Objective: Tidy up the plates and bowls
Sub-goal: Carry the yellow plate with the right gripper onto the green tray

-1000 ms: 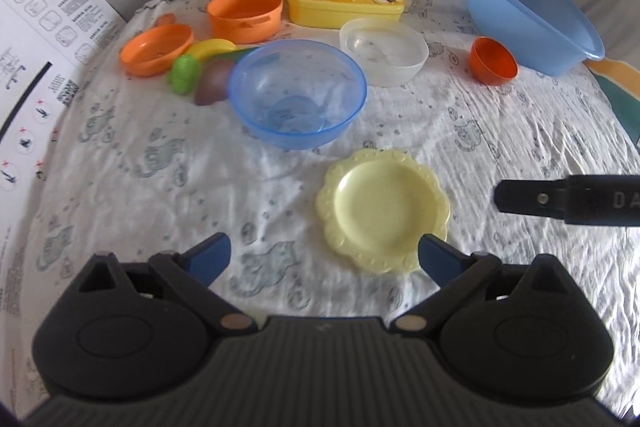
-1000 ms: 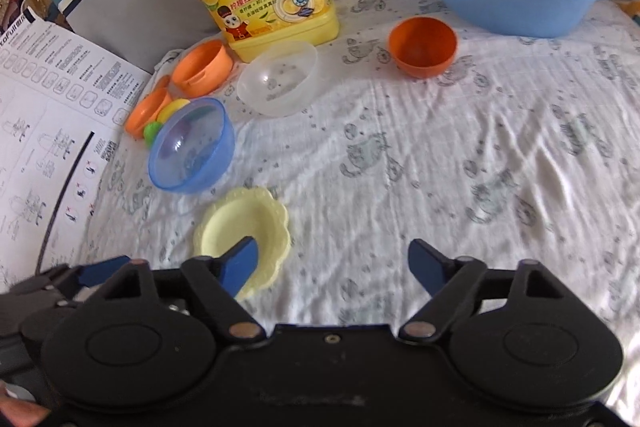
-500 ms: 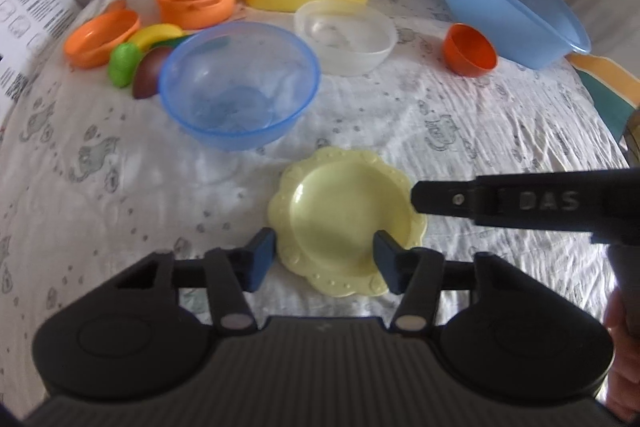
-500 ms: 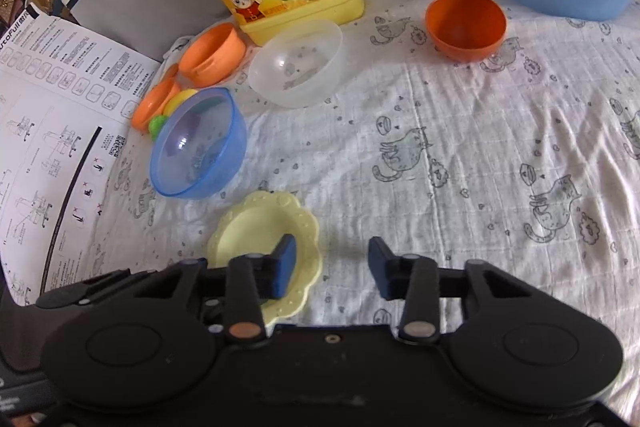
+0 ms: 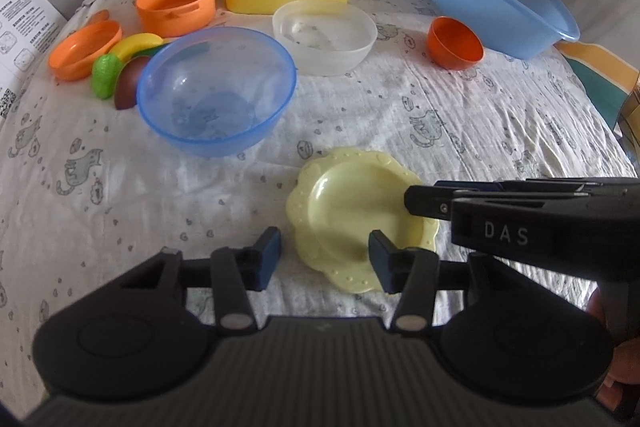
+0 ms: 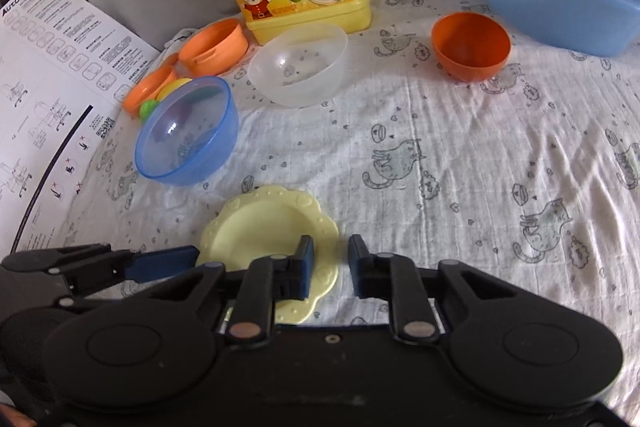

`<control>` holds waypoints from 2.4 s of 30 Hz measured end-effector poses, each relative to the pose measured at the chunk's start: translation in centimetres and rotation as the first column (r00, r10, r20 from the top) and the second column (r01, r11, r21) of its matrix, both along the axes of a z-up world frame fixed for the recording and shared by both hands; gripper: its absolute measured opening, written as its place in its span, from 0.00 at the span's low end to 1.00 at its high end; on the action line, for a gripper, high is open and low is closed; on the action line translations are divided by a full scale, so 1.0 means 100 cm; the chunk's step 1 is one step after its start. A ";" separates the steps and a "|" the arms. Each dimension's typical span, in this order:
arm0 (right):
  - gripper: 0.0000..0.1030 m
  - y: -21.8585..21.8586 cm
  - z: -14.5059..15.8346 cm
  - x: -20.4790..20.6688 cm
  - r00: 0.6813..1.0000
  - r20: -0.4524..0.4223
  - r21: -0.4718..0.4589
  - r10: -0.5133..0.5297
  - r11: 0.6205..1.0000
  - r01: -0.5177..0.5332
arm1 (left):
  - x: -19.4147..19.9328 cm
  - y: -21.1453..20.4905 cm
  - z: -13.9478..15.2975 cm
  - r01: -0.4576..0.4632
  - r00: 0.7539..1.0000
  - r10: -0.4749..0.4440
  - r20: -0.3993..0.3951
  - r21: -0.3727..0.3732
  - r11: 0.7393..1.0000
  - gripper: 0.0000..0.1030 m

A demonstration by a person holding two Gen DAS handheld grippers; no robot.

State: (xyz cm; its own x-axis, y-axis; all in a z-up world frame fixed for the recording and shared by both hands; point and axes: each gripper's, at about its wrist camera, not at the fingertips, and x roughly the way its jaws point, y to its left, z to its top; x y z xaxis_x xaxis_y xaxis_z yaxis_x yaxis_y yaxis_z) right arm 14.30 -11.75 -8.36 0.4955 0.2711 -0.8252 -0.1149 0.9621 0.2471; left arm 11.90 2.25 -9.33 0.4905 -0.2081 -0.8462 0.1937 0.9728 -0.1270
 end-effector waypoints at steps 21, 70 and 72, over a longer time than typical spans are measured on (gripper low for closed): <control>0.19 -0.018 0.010 -0.015 0.995 -0.070 0.062 -0.076 0.995 0.081 | -0.011 -0.019 0.015 0.020 0.999 -0.021 0.024 0.031 0.999 0.33; 0.19 0.144 0.058 -0.117 0.959 -0.127 0.002 0.254 0.967 -0.256 | -0.156 0.131 0.057 -0.169 0.986 0.169 -0.004 0.000 0.986 0.32; 0.19 0.146 0.056 -0.118 0.956 -0.138 -0.001 0.259 0.965 -0.262 | -0.157 0.136 0.053 -0.173 0.985 0.173 -0.018 -0.007 0.985 0.32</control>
State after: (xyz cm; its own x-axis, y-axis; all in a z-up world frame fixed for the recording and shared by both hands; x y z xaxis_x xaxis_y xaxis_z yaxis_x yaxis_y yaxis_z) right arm 2.53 2.90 -2.79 0.2928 0.3597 -0.8859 -0.3288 0.9079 0.2599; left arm -3.80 15.82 -4.03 0.5049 -0.1289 -0.8535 0.0202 0.9903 -0.1376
